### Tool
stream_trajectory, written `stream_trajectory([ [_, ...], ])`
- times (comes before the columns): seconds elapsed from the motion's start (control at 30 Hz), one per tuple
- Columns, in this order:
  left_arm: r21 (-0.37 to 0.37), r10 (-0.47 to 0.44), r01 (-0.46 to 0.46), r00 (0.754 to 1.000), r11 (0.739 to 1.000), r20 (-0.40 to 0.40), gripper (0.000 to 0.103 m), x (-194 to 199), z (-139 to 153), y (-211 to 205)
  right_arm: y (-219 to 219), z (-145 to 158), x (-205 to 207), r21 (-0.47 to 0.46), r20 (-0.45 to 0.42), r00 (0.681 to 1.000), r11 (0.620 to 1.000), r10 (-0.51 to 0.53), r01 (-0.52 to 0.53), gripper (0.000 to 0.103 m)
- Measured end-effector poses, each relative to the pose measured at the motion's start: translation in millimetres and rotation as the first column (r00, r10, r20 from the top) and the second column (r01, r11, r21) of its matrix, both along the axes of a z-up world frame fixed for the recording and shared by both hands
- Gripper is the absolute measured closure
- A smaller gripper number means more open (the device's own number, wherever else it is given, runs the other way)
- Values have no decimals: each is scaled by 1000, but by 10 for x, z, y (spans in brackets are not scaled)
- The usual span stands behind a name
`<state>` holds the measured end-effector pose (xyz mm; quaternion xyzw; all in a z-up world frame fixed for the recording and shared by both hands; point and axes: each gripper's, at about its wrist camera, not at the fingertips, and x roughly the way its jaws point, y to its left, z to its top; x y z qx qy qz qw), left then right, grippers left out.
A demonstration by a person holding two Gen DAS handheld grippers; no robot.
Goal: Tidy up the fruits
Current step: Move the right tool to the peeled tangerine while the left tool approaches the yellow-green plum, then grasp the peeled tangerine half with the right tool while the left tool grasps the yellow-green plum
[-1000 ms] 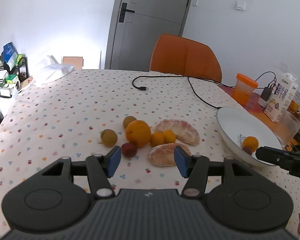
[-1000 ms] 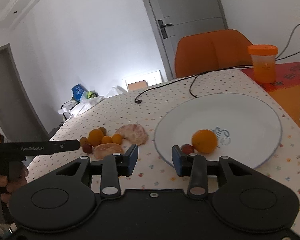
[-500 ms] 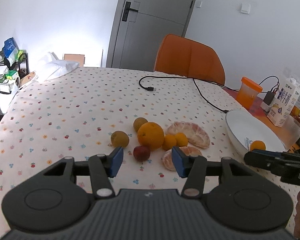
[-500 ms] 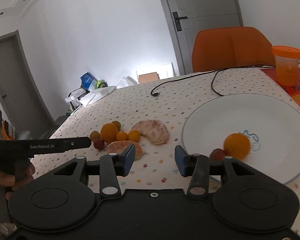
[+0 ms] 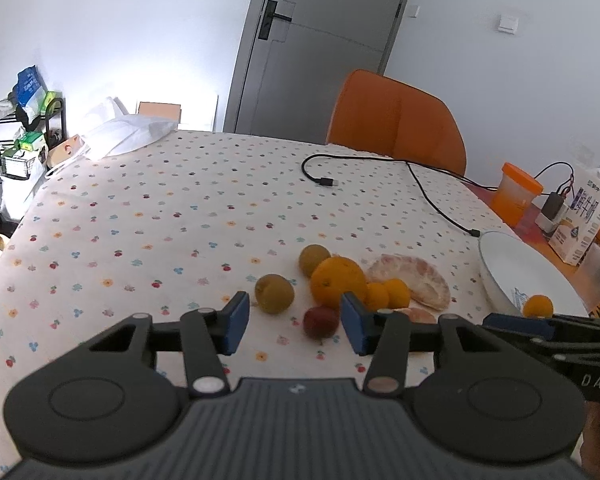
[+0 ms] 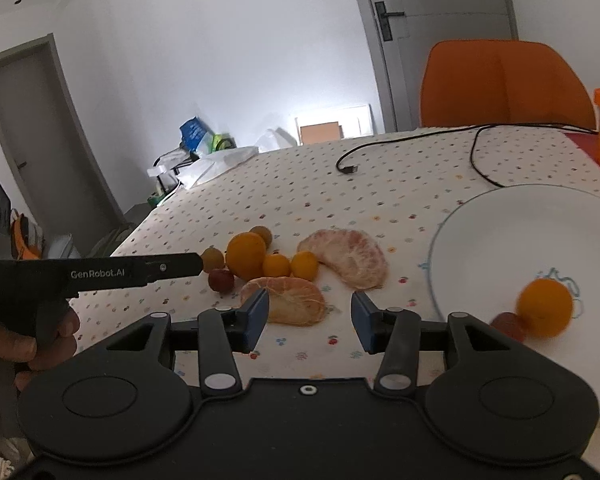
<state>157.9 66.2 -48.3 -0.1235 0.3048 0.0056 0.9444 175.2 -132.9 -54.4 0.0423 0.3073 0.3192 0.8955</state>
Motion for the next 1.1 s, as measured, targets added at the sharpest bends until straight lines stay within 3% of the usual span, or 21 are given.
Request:
stream_trajectory([
  [0.1, -2, 8, -8, 1000, 1000, -8, 54, 32, -28, 44, 66, -28, 29, -3, -17, 1000, 1000, 10, -10, 55],
  [0.2, -6, 13, -13, 1000, 1000, -14, 54, 75, -58, 88, 138, -61, 48, -11, -29, 999, 1000, 19, -19, 40],
  [0.47, -21, 13, -14, 999, 1000, -30, 59, 192, -127, 190, 361, -130, 121, -19, -60, 996, 998, 67, -68, 39],
  [0.73, -31, 1, -2, 999, 1000, -44, 62, 315, -209, 208, 473, -143, 199, -35, -48, 996, 996, 74, -76, 27],
  [0.83, -46, -8, 6, 999, 999, -34, 68, 335, -225, 217, 482, -153, 207, -41, -42, 996, 996, 79, -81, 24],
  [0.9, -60, -22, 20, 999, 998, -35, 78, 347, -233, 216, 511, -161, 214, -45, -37, 996, 996, 81, -83, 23],
  [1.1, -48, -16, 15, 999, 999, -30, 78, 268, -199, 211, 512, -178, 216, -70, -33, 997, 995, 67, -70, 24],
])
